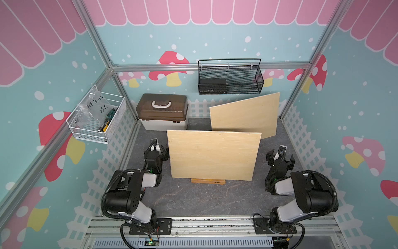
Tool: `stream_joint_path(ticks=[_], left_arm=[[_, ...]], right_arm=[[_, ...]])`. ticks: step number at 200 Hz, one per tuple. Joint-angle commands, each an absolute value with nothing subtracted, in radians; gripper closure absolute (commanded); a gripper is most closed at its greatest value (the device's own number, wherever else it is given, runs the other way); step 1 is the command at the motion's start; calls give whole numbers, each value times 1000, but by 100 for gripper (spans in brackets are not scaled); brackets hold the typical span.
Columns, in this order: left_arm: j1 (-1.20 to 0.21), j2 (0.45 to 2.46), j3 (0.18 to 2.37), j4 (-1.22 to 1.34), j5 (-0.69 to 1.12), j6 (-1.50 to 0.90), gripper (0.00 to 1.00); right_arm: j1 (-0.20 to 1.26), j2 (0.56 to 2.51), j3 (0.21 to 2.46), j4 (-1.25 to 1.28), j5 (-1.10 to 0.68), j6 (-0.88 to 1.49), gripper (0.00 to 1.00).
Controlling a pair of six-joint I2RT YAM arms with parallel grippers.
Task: Disassemble the easel
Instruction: Move the easel to the center of the board.
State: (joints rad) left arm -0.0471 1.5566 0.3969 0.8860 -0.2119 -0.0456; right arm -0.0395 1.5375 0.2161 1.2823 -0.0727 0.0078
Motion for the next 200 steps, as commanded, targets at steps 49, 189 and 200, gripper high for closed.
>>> stream_joint_path(ticks=[49,189,200], left_arm=[[-43,1319,489,513,-186,-23,1],[23,960,747,-390,-98,-228,2],[24,944,747,-416,-82,-238,2]], right_arm=[[-43,1294,420,768,0,21,0],[-43,745,844,-507,-527,254,7],[-40,738,836,-528,-623,285,10]])
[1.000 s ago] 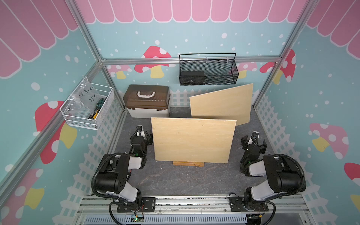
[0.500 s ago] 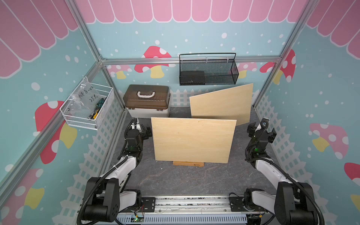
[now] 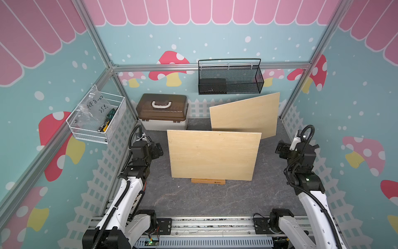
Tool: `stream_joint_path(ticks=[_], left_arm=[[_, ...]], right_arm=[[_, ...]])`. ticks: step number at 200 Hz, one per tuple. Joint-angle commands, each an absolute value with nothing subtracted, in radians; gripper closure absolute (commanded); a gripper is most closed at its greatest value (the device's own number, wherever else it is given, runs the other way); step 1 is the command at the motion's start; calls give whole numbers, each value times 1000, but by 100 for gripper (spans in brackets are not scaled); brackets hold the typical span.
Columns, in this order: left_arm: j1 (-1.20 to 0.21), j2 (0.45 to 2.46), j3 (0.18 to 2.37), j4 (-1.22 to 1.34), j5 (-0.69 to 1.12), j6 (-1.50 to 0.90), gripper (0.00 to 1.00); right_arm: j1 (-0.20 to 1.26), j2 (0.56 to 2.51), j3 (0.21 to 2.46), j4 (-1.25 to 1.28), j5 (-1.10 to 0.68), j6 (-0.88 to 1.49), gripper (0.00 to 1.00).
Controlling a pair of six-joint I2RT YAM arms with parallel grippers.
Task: Disassemble the easel
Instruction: Move the easel to the center of the board.
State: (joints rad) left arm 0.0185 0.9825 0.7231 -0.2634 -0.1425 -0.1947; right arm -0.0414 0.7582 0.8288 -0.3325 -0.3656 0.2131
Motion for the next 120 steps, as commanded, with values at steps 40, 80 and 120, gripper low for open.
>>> stream_joint_path(ticks=[40,80,120], left_arm=[[23,898,724,-449,-34,-268,3],[24,896,727,-470,0,-285,3],[23,901,743,-488,20,-292,4]], right_arm=[[79,685,815,-561,-682,346,3],[259,655,760,-513,-611,463,6],[439,670,721,-445,-526,559,7]])
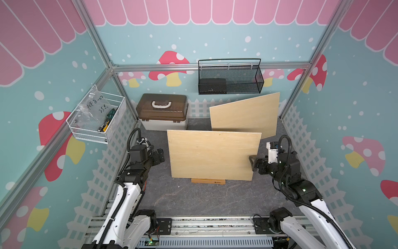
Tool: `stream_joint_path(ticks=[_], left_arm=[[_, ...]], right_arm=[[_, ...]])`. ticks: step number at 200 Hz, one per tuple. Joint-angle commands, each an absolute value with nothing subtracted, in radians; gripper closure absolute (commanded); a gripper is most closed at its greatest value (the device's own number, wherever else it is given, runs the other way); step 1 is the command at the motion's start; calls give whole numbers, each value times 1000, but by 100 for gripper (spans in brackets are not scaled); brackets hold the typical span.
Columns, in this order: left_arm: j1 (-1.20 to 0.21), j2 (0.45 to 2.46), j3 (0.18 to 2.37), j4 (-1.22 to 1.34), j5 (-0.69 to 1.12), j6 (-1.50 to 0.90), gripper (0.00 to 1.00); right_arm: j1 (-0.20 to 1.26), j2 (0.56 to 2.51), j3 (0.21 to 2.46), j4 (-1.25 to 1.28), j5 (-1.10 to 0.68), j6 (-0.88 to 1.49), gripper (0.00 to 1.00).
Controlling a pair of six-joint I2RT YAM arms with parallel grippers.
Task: Disassemble the easel
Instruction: Move the easel to the center of the board.
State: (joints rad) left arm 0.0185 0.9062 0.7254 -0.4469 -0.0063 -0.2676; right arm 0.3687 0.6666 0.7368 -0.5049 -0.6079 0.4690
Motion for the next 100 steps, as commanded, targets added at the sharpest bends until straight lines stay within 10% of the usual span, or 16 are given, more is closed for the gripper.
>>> stream_joint_path(ticks=[1,100], left_arm=[[23,901,744,-489,20,-293,4],[24,903,732,-525,29,-306,4]], right_arm=[[442,671,722,-444,-524,560,7],[737,817,663,-290,-383,691,9]])
